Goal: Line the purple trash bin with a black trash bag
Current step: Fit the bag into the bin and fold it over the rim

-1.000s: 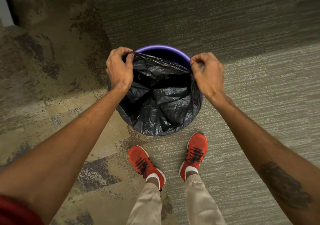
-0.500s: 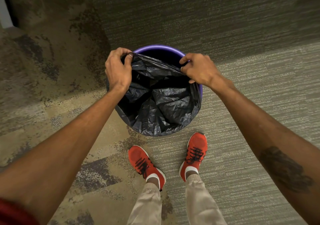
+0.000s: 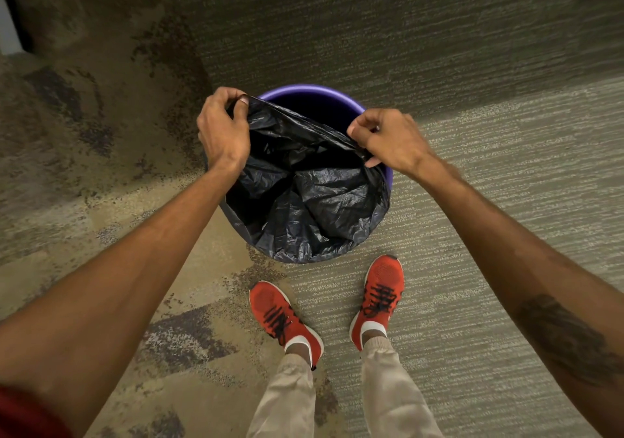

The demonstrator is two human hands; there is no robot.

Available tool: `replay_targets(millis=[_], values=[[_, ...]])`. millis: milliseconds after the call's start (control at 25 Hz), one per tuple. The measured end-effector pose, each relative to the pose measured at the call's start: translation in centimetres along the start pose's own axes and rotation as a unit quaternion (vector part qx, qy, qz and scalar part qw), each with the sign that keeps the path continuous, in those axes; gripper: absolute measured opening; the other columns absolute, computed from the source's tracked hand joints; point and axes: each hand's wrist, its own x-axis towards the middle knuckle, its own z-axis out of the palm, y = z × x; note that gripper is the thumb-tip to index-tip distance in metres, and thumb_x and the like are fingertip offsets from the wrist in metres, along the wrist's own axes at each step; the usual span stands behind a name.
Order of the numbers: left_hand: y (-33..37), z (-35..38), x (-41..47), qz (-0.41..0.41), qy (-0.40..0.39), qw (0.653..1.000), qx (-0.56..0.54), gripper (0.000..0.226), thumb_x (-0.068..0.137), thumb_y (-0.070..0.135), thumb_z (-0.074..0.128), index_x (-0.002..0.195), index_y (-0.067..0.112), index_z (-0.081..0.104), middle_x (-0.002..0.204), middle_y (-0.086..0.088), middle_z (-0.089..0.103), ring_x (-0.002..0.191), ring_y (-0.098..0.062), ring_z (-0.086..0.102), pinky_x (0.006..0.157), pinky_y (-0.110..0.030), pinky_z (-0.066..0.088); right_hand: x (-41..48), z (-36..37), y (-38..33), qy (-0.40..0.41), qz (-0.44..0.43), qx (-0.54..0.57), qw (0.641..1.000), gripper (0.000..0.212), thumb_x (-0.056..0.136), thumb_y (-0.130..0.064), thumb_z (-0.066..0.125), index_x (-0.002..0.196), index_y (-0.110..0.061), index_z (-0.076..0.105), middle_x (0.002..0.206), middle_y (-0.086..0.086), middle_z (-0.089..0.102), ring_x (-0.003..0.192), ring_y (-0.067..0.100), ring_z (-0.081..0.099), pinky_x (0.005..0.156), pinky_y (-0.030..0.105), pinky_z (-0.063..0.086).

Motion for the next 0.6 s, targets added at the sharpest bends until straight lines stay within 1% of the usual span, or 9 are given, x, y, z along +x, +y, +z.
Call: replay_targets(millis=[80, 160, 240, 280, 320, 400, 480, 520, 600], values=[[0.0, 0.0, 0.0, -0.001, -0.003, 1.000, 0.003, 0.018, 0.099, 0.024, 0.055, 0.110, 0.016, 0.067, 0.115, -0.001, 0.068, 0.106, -0.012, 0.062, 0.085, -0.020, 0.042, 0.0, 0.4, -0.1, -0.023, -0.003, -0.021, 1.000, 0.019, 0.096, -0.032, 0.067, 0.110, -0.019, 0.072, 0.098, -0.006, 0.073, 0.079, 0.004, 0.070, 0.060, 0.016, 0.058], [0.0, 0.0, 0.0, 0.001, -0.005, 1.000, 0.005, 0.018, 0.100, 0.024, 0.055, 0.110, 0.016, 0.067, 0.116, -0.001, 0.068, 0.107, -0.012, 0.061, 0.087, -0.022, 0.043, 0.0, 0.5, -0.1, -0.027, 0.000, -0.037, 0.999, 0.018, 0.094, -0.026, 0.071, 0.110, -0.019, 0.074, 0.100, -0.004, 0.075, 0.081, 0.007, 0.069, 0.064, 0.014, 0.056], [0.0, 0.0, -0.1, 0.004, -0.008, 1.000, 0.011, 0.018, 0.100, 0.024, 0.055, 0.110, 0.016, 0.067, 0.116, -0.001, 0.068, 0.108, -0.012, 0.061, 0.088, -0.023, 0.043, 0.1, 0.2, 0.1, 0.003, 0.010, -0.026, 1.000, 0.012, 0.094, -0.018, 0.071, 0.104, -0.016, 0.076, 0.100, -0.003, 0.075, 0.081, 0.009, 0.070, 0.055, 0.009, 0.055], [0.0, 0.0, -0.1, 0.007, -0.011, 1.000, 0.016, 0.018, 0.100, 0.024, 0.055, 0.110, 0.016, 0.067, 0.116, -0.001, 0.068, 0.107, -0.012, 0.061, 0.088, -0.023, 0.043, 0.0, 0.0, 0.3, 0.023, 0.020, -0.003, 1.000, 0.010, 0.094, -0.015, 0.069, 0.102, -0.014, 0.076, 0.100, -0.002, 0.074, 0.079, 0.009, 0.072, 0.050, 0.009, 0.054], [0.0, -0.1, -0.1, 0.013, -0.014, 1.000, 0.023, 0.018, 0.100, 0.024, 0.055, 0.110, 0.016, 0.067, 0.115, -0.001, 0.068, 0.107, -0.012, 0.061, 0.088, -0.025, 0.043, -0.2, -0.3, 0.5, 0.043, 0.032, 0.028, 0.998, 0.009, 0.095, -0.013, 0.068, 0.100, -0.012, 0.076, 0.099, -0.001, 0.074, 0.077, 0.009, 0.072, 0.049, 0.010, 0.054], [-0.1, 0.0, -0.2, 0.026, -0.025, 0.999, 0.034, 0.018, 0.099, 0.024, 0.055, 0.109, 0.015, 0.067, 0.114, -0.002, 0.068, 0.107, -0.013, 0.061, 0.088, -0.028, 0.044, -0.8, -0.7, 0.9, 0.070, 0.056, 0.087, 0.992, 0.009, 0.096, -0.011, 0.066, 0.101, -0.010, 0.074, 0.094, 0.000, 0.074, 0.076, 0.010, 0.073, 0.057, 0.015, 0.059], [-0.1, 0.0, -0.3, 0.036, -0.029, 0.998, 0.041, 0.018, 0.099, 0.025, 0.055, 0.110, 0.015, 0.067, 0.114, -0.002, 0.068, 0.107, -0.014, 0.061, 0.088, -0.028, 0.044, -1.3, -0.8, 1.2, 0.074, 0.064, 0.118, 0.988, 0.010, 0.098, -0.011, 0.064, 0.103, -0.009, 0.072, 0.091, -0.003, 0.071, 0.081, 0.012, 0.074, 0.066, 0.020, 0.062], [-0.2, 0.0, -0.3, 0.035, -0.027, 0.998, 0.041, 0.018, 0.099, 0.025, 0.055, 0.110, 0.015, 0.066, 0.114, -0.002, 0.068, 0.107, -0.014, 0.061, 0.087, -0.028, 0.044, -1.4, -0.7, 1.3, 0.072, 0.057, 0.117, 0.989, 0.011, 0.098, -0.012, 0.063, 0.105, -0.009, 0.072, 0.092, -0.004, 0.070, 0.083, 0.011, 0.073, 0.065, 0.019, 0.062], [-0.1, 0.0, -0.2, 0.021, -0.018, 0.999, 0.033, 0.019, 0.099, 0.025, 0.054, 0.110, 0.016, 0.067, 0.114, -0.001, 0.069, 0.107, -0.013, 0.061, 0.086, -0.024, 0.042, -1.4, -0.5, 1.3, 0.055, 0.029, 0.078, 0.995, 0.015, 0.098, -0.013, 0.063, 0.110, -0.012, 0.071, 0.100, -0.004, 0.070, 0.084, 0.006, 0.071, 0.056, 0.015, 0.059]])
